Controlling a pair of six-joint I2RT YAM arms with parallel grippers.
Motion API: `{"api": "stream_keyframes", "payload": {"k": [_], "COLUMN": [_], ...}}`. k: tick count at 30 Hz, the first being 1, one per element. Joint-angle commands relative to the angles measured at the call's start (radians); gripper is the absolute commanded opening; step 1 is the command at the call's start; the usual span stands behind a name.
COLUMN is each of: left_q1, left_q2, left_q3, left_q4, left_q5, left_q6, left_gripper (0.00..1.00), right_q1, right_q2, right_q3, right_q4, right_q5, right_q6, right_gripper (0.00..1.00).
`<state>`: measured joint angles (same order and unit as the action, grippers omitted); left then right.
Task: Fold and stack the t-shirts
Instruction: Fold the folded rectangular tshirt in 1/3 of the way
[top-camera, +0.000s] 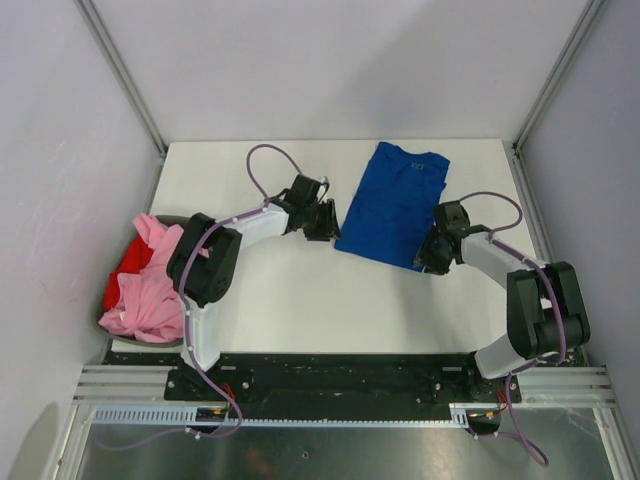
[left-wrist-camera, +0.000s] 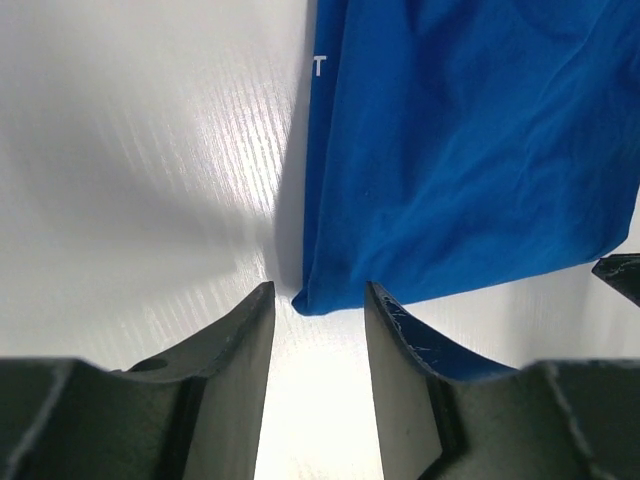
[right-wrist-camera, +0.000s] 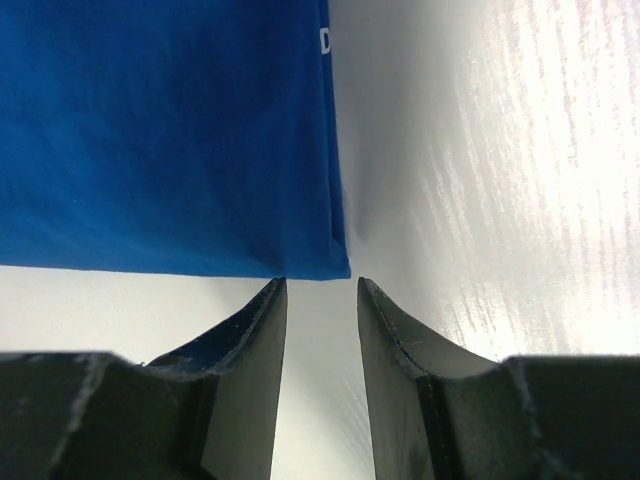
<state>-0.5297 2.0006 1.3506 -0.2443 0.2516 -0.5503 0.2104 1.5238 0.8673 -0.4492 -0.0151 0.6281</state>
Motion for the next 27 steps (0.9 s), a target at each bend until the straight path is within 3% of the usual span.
{"api": "stream_keyframes", "payload": {"k": [1,13,27], "left_q1": [-0.008,-0.009,-0.009], "left_q2": [-0.051,-0.063,-0.053], "left_q3": [-0.019,-0.036,-0.035], "left_q4": [0.027,0.027,0.027], "left_q5": [0.019,0.023,0.017], "left_q6": [-0.002,0.008,0.006], "left_gripper": [0.45,0.45,0.45], "right_q1": [0.016,0.016,0.038], "right_q2": [-0.035,-0.13,0.043], "right_q3": [-0.016,-0.029,-0.007], "right_q4": [0.071,0.079,0.07], "right_q5": [0.011,0.093,0.147], "right_q6": [0.035,0.052,0.03], "right_gripper": [0.39,0.4,0.39]}}
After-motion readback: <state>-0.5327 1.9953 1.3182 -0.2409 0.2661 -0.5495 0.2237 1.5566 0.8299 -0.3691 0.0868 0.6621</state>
